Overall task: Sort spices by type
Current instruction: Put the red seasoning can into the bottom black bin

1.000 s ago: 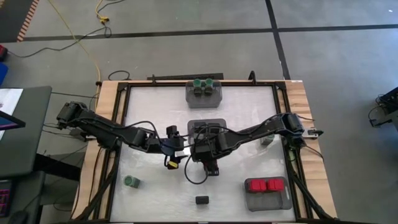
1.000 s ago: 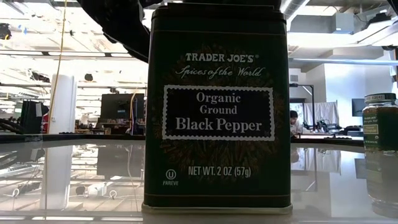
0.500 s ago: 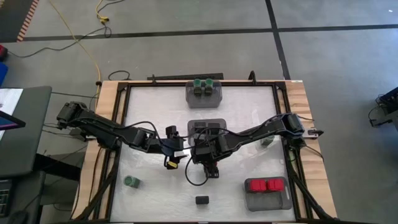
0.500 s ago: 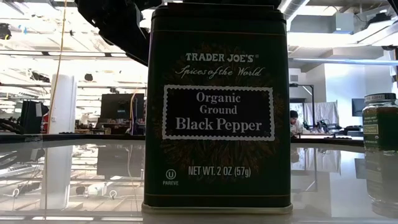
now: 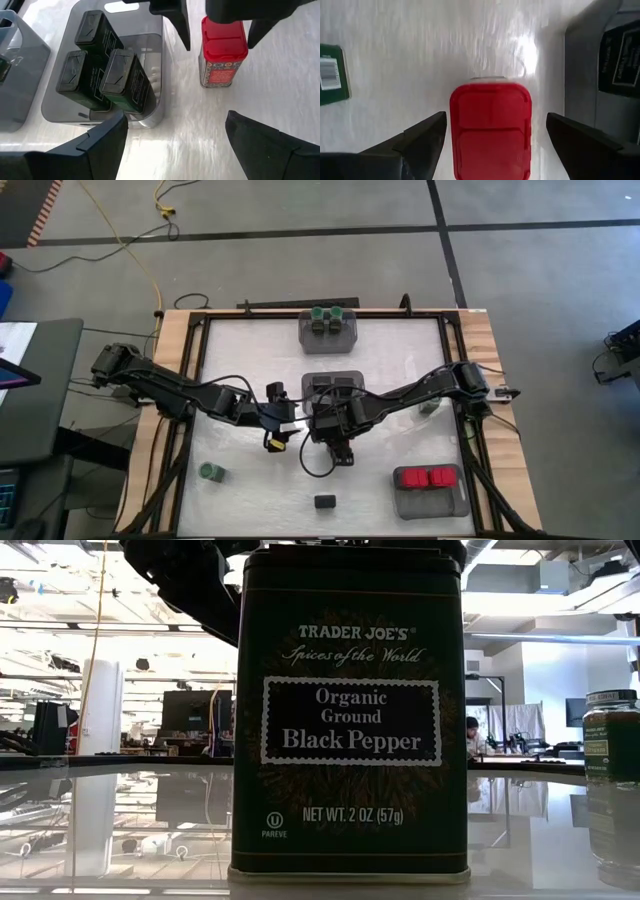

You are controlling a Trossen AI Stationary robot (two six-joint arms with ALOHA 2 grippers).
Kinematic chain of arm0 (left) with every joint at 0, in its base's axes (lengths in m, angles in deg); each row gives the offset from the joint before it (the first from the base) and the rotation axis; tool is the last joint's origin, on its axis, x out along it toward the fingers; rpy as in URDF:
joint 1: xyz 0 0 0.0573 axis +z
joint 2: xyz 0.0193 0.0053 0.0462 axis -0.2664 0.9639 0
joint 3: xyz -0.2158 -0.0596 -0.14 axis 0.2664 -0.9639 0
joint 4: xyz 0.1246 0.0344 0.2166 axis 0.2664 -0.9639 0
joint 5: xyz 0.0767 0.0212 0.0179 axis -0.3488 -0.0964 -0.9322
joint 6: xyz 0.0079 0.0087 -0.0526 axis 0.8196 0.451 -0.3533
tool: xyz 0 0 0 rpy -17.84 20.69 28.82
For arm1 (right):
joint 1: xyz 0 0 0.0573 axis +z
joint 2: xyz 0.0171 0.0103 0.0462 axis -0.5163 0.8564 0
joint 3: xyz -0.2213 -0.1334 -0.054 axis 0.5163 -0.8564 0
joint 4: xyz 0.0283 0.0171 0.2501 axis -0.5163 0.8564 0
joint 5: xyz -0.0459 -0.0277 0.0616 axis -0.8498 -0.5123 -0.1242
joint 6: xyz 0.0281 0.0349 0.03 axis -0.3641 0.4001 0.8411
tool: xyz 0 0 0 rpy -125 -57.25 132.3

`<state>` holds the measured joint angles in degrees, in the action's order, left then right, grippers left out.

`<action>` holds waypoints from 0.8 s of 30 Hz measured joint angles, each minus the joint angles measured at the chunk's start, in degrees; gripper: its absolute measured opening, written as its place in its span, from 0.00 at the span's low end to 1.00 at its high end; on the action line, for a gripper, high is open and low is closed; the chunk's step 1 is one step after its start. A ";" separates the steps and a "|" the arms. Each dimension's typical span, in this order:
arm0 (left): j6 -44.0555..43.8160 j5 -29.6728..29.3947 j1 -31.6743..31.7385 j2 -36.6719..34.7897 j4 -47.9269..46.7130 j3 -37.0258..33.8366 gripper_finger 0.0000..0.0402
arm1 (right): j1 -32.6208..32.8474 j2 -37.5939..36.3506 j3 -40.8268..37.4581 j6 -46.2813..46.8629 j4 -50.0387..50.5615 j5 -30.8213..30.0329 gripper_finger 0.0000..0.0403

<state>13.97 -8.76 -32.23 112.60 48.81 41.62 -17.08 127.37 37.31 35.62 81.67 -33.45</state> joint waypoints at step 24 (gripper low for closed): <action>-1.70 0.00 0.00 0.02 0.68 0.00 0.80 | 0.28 0.00 -2.67 -0.44 -2.27 0.10 0.60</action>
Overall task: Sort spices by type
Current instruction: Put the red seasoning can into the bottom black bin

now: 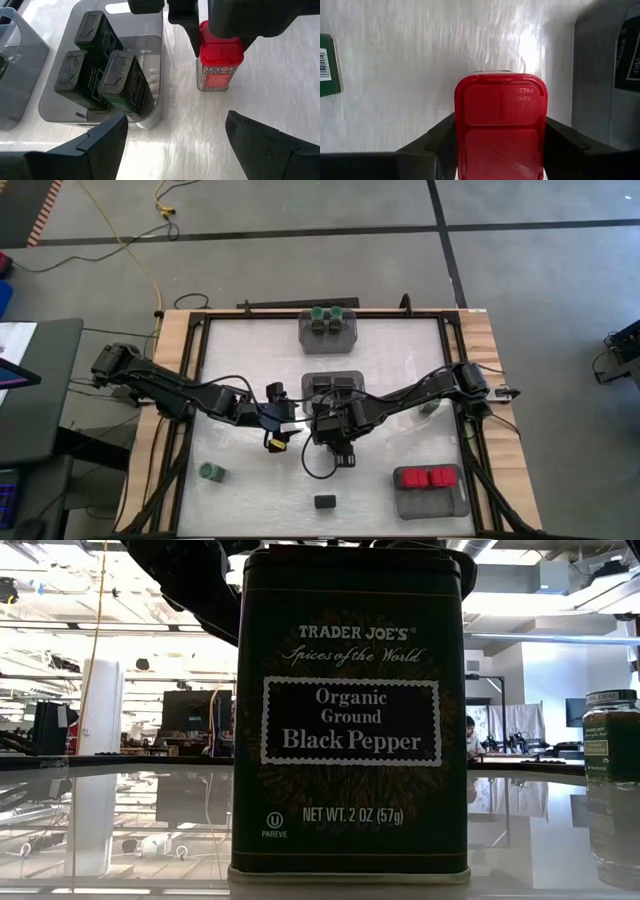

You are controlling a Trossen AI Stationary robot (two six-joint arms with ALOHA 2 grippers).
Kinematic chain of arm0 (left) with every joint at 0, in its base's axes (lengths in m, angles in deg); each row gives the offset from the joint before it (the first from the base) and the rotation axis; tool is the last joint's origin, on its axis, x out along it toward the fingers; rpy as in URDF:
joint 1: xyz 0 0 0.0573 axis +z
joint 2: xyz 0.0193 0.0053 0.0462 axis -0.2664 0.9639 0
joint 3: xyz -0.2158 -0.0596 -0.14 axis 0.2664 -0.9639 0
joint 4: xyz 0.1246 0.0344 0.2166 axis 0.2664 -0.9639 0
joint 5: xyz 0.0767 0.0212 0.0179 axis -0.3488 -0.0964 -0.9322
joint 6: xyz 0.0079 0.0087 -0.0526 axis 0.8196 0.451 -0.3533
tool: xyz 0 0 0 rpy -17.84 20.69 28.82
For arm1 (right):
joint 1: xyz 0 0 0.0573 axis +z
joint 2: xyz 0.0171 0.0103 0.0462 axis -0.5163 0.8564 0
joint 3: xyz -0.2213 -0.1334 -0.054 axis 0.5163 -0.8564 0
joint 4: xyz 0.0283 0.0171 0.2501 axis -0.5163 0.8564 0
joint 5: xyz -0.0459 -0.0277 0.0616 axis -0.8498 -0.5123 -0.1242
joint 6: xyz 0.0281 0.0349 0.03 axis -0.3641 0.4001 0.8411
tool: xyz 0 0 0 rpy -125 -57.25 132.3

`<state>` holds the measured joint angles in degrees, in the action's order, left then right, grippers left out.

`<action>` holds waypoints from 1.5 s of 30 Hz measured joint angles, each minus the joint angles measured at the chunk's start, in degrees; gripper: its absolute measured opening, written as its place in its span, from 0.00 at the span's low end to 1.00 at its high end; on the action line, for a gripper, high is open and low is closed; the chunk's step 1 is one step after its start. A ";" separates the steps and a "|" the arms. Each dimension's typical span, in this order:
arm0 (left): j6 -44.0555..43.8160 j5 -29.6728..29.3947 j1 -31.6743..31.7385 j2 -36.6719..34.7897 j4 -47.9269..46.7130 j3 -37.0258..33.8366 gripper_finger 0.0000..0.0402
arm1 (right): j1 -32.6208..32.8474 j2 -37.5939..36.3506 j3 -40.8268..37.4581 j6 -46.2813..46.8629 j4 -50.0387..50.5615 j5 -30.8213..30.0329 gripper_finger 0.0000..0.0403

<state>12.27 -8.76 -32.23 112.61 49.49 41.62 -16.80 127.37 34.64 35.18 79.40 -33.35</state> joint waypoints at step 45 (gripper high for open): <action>-2.40 1.81 -0.79 -9.37 -1.99 0.00 0.80 | 4.03 -2.82 2.95 9.44 6.44 -0.33 0.60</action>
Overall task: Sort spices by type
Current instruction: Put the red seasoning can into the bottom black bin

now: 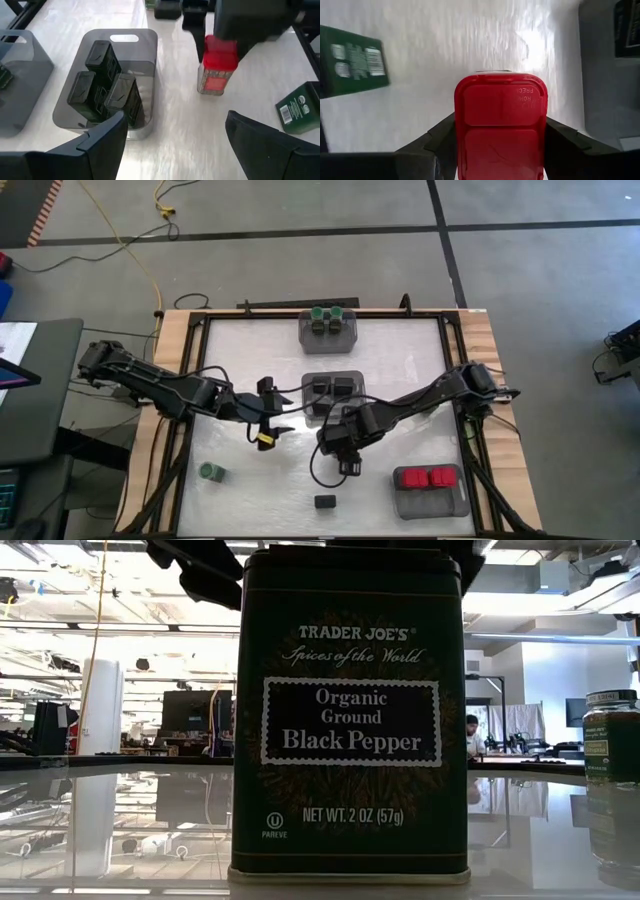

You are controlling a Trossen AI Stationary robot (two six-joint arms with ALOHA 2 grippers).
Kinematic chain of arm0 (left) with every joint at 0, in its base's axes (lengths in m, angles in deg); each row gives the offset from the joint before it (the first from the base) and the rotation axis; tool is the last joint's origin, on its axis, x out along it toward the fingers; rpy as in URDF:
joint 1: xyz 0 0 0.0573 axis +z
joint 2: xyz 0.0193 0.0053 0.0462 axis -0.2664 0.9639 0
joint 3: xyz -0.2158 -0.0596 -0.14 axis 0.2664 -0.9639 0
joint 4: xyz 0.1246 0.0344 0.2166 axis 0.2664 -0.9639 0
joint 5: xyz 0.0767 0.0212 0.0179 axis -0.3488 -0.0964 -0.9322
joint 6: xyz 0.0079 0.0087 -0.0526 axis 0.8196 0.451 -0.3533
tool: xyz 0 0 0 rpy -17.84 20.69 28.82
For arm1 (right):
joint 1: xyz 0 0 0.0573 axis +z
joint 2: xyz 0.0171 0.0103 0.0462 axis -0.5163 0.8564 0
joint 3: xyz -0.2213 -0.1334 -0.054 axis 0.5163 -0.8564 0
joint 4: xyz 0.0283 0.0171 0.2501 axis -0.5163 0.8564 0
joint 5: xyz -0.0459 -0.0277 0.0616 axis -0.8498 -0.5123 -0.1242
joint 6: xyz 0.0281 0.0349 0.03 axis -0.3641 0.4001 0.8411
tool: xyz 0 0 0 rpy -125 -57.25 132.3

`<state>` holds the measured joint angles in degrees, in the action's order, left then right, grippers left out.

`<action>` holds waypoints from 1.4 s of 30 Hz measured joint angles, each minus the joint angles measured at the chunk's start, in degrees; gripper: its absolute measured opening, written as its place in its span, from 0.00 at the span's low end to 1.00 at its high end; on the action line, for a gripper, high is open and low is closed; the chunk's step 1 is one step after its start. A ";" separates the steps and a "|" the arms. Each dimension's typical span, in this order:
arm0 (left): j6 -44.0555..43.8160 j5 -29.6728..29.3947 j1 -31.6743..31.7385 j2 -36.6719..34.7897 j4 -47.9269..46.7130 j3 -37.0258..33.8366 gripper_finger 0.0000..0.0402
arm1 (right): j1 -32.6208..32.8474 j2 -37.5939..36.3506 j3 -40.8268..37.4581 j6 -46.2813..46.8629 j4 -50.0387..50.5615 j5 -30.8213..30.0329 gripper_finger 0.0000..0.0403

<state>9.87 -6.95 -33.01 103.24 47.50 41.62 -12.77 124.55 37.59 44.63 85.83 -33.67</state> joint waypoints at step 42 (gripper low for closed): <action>-0.54 1.18 -0.15 0.00 -0.33 0.00 0.80 | 12.21 -15.08 0.04 15.24 13.11 -6.38 0.61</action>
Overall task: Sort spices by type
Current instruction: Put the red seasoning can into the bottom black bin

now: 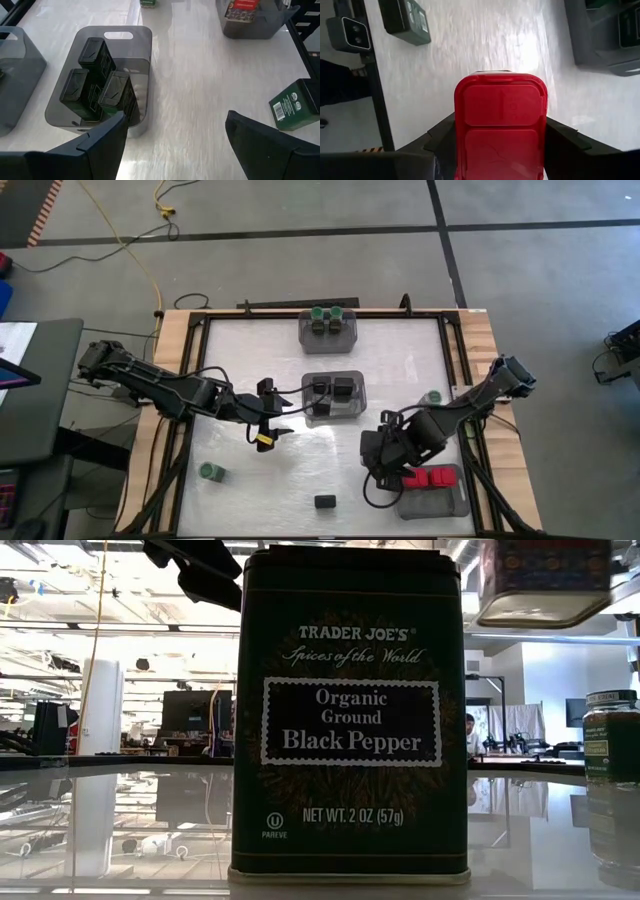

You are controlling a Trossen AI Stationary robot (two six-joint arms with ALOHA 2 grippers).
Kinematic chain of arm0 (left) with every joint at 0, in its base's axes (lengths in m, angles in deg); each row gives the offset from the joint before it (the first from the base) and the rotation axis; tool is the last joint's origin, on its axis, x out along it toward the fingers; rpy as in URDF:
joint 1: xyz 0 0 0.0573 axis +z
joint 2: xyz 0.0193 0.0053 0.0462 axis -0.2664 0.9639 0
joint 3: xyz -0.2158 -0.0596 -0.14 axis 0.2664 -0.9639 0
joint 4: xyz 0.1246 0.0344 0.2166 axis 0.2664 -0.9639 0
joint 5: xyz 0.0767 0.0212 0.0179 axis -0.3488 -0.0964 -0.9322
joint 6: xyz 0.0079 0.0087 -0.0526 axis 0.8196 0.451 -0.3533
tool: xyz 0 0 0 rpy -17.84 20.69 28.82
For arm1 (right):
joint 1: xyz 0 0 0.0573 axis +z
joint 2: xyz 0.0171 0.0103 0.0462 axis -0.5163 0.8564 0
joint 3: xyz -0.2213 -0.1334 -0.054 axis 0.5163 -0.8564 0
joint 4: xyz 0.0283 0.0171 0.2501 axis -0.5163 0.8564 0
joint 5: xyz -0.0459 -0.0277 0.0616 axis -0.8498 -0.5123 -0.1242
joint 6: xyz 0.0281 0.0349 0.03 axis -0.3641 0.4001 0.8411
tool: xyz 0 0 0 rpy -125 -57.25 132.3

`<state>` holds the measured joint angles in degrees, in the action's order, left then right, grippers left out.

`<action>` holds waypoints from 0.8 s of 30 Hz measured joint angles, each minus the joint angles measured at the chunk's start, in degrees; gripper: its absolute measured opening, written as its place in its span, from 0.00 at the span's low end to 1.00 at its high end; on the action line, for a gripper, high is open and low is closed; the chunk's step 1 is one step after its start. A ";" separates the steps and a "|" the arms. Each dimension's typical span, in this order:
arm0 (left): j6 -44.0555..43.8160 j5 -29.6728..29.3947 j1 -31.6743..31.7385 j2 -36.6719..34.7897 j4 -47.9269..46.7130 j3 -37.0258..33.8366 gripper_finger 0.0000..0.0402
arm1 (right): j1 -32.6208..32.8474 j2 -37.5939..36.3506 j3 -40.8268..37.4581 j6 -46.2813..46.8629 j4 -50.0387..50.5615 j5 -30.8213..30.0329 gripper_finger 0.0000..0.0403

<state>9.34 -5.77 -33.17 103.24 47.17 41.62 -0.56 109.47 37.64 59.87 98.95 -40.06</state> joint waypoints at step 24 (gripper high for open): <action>0.00 -0.02 0.00 0.00 -0.09 0.00 0.80 | 5.80 0.09 0.00 8.98 0.44 -1.47 0.61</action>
<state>9.34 -5.79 -33.17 103.24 47.08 41.62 5.24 109.55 37.64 68.85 99.39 -41.53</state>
